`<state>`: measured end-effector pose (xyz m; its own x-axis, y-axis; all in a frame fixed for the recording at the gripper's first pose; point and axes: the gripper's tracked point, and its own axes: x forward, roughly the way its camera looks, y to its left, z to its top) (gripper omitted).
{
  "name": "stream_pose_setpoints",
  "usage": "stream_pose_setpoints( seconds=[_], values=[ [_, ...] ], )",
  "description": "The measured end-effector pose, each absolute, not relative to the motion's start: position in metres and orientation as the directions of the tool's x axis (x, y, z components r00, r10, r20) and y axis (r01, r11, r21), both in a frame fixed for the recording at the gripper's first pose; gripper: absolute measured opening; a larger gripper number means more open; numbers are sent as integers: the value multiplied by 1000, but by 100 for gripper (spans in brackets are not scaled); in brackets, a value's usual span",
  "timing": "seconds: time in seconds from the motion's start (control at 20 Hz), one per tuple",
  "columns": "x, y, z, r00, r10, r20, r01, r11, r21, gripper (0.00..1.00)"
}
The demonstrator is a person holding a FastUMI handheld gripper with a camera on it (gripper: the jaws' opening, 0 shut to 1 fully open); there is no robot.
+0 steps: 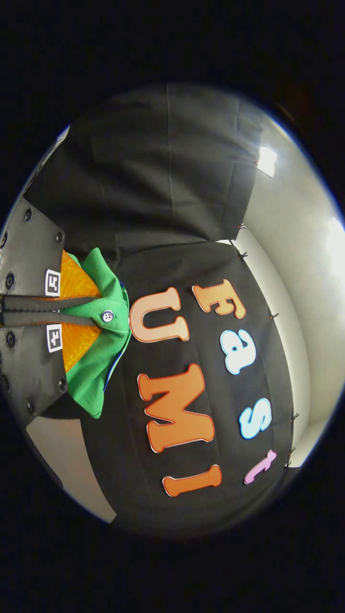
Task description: Put the clothes into the washing machine and then close the washing machine lid.
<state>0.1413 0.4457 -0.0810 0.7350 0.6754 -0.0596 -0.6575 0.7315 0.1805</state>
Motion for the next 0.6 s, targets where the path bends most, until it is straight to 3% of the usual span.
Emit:
stream_pose_setpoints(
  seconds=[0.3, 0.6],
  values=[
    [158, 517, -182, 730, 660, -177, -632, 751, 193, 8],
    [179, 539, -319, 716, 591, -372, -557, 805, 206, 8]
  ],
)
